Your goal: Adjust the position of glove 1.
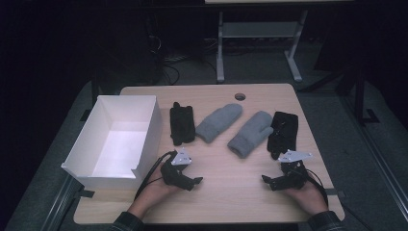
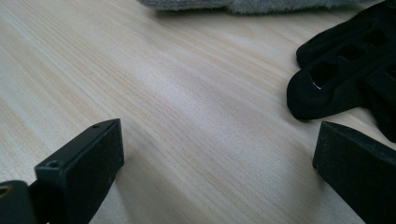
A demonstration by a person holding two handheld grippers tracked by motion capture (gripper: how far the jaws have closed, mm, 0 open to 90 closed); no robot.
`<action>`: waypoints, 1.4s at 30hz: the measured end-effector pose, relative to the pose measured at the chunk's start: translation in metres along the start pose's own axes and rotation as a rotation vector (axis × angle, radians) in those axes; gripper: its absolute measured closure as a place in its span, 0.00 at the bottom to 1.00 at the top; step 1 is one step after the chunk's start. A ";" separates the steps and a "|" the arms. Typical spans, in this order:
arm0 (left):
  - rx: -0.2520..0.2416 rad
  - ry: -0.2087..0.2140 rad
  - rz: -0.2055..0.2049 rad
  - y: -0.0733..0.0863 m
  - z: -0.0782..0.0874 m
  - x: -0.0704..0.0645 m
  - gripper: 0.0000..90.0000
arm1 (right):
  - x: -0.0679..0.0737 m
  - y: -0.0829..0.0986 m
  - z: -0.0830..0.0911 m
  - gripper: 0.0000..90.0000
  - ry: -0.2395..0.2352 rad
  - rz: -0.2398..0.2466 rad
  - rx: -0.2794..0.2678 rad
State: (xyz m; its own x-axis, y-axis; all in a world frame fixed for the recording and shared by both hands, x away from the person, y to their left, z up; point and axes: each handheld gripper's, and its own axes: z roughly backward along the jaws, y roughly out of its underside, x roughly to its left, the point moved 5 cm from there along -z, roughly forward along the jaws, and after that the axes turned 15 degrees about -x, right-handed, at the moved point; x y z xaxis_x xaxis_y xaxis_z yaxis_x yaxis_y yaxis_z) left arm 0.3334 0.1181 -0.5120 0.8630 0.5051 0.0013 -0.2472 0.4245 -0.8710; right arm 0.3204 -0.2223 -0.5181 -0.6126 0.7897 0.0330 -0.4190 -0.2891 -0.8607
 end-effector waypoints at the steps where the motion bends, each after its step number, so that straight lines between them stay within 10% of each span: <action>1: -0.001 -0.001 0.001 0.000 0.000 0.000 0.14 | 0.000 -0.001 0.000 0.02 -0.003 0.003 0.007; 11: -0.004 -0.014 0.006 0.001 0.002 0.000 0.14 | 0.004 -0.016 0.005 0.25 -0.019 0.000 0.001; 25: -0.009 -0.013 0.012 0.001 0.001 0.000 0.14 | -0.003 -0.052 -0.004 0.99 -0.075 -0.034 -0.080; 42: -0.007 -0.011 0.011 0.000 0.000 0.002 0.14 | -0.012 -0.090 -0.045 1.00 -0.102 0.004 -0.114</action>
State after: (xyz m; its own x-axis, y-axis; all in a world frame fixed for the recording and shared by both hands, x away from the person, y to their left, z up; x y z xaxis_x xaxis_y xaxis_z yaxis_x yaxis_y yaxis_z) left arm 0.3348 0.1188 -0.5121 0.8553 0.5182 -0.0030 -0.2536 0.4134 -0.8745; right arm 0.3959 -0.1815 -0.4634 -0.6815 0.7279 0.0762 -0.3415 -0.2241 -0.9128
